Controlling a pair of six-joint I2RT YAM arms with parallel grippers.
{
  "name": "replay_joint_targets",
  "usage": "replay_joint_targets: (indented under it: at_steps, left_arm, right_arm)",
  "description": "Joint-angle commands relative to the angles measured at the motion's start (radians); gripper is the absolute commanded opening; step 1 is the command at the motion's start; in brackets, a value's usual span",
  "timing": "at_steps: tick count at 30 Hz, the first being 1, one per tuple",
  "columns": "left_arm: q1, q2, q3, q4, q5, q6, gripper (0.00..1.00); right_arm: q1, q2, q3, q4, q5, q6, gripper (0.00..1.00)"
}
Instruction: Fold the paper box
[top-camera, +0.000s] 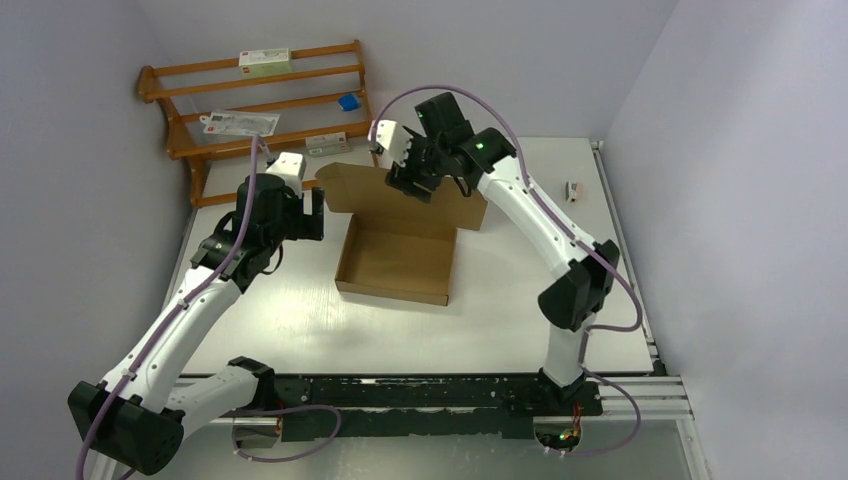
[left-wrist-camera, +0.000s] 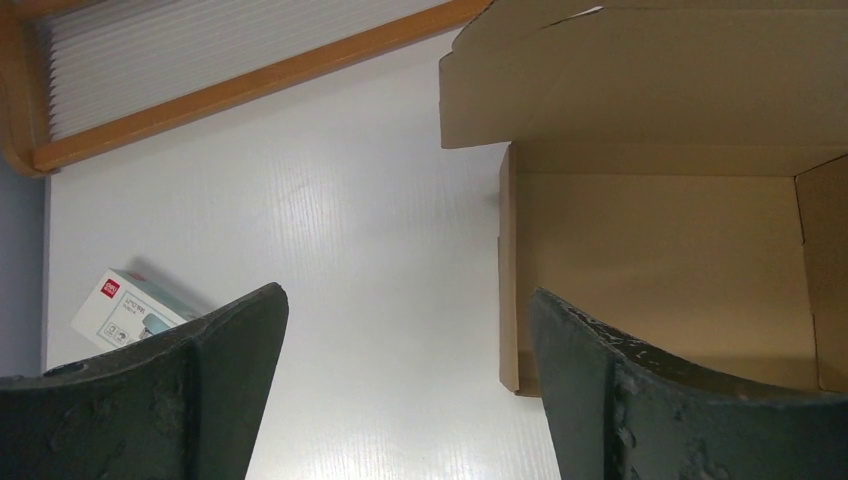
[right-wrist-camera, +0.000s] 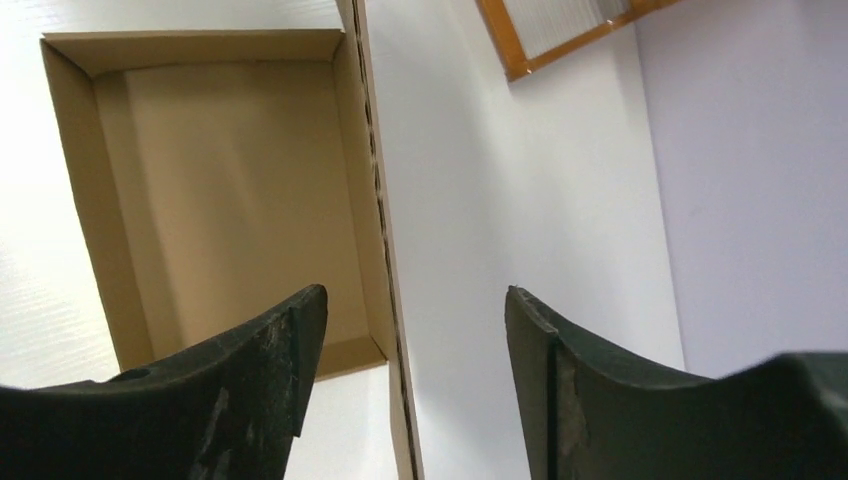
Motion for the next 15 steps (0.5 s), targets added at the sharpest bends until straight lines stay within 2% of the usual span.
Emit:
replay_joint_targets:
  at_steps: [1,6,15]
  left_arm:
    - [-0.002,-0.010,-0.010,0.044,0.029,0.013,0.94]
    - [-0.002,-0.005,-0.008,0.044,0.040,0.013,0.93]
    - [-0.002,-0.008,-0.011,0.046,0.044,0.017,0.93]
  right_arm:
    - [-0.004,-0.149,-0.102,0.142,0.091,0.100,0.74]
    - [-0.005,-0.272,-0.252,0.258,0.186,0.216,0.87]
    - [-0.005,-0.432,-0.421,0.353,0.311,0.366,0.92]
